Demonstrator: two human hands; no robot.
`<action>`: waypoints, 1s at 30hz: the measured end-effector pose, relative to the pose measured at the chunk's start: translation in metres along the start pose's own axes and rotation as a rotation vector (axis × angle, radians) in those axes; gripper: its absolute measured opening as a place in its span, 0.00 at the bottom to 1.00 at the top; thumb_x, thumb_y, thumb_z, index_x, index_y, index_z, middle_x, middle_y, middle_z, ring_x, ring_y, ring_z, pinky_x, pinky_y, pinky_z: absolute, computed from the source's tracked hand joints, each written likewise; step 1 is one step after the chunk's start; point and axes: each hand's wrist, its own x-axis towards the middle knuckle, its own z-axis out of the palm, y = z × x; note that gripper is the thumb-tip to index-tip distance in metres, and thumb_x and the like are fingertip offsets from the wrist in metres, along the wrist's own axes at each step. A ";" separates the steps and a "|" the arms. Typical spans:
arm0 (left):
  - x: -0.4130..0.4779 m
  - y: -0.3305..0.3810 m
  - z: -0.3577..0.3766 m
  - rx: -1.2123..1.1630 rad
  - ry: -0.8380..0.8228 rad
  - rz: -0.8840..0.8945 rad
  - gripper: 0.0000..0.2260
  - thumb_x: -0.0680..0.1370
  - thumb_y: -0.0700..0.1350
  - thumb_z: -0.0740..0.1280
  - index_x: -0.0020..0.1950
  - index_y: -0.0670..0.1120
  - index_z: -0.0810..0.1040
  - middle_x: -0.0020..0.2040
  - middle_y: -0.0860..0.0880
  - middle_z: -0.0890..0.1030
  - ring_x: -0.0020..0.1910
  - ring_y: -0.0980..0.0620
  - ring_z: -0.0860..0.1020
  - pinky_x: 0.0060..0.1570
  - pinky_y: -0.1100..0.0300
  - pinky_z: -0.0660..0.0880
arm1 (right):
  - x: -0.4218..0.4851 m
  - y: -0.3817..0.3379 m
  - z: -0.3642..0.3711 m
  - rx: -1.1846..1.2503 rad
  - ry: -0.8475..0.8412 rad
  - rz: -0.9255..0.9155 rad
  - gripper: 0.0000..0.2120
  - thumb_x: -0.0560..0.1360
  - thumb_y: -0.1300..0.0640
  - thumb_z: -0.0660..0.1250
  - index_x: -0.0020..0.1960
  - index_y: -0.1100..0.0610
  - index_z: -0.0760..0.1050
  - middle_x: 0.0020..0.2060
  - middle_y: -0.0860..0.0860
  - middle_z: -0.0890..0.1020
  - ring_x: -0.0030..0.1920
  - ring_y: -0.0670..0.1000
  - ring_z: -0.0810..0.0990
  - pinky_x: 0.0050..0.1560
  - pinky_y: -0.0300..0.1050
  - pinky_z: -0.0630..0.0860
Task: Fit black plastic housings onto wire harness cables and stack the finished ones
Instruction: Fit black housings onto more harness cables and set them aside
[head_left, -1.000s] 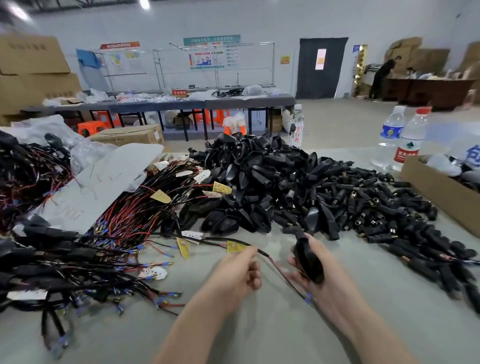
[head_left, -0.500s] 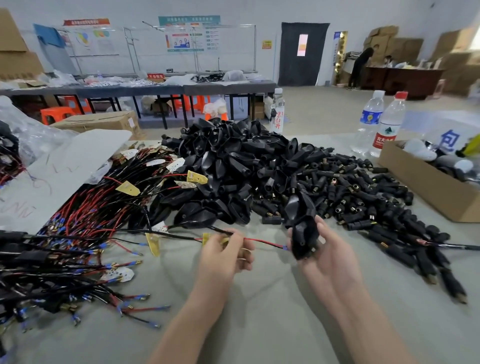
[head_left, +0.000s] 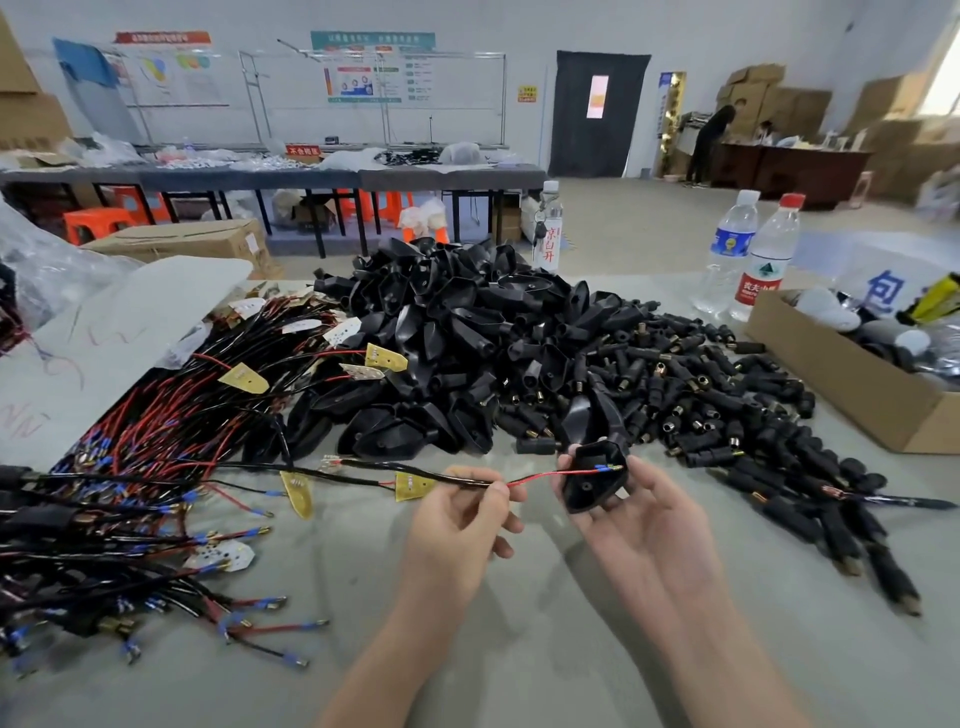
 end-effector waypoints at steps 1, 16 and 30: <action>0.001 -0.001 -0.001 0.010 0.023 0.016 0.02 0.81 0.38 0.64 0.51 0.41 0.76 0.45 0.47 0.86 0.37 0.52 0.81 0.32 0.61 0.76 | 0.001 0.000 0.000 -0.006 0.005 -0.006 0.16 0.74 0.60 0.64 0.59 0.66 0.75 0.49 0.63 0.81 0.48 0.60 0.84 0.54 0.57 0.81; 0.000 -0.002 -0.001 0.066 -0.038 0.097 0.03 0.75 0.46 0.68 0.44 0.53 0.80 0.45 0.49 0.86 0.38 0.57 0.80 0.36 0.64 0.76 | 0.006 0.008 -0.008 -0.203 -0.050 -0.037 0.21 0.72 0.61 0.69 0.64 0.59 0.70 0.54 0.60 0.79 0.58 0.57 0.79 0.66 0.54 0.75; 0.006 -0.002 -0.008 0.026 0.059 0.037 0.05 0.80 0.38 0.66 0.47 0.45 0.80 0.44 0.49 0.86 0.38 0.57 0.79 0.34 0.64 0.76 | 0.006 0.007 -0.010 -0.156 -0.114 0.017 0.24 0.67 0.65 0.72 0.62 0.61 0.72 0.57 0.63 0.82 0.59 0.62 0.82 0.59 0.62 0.79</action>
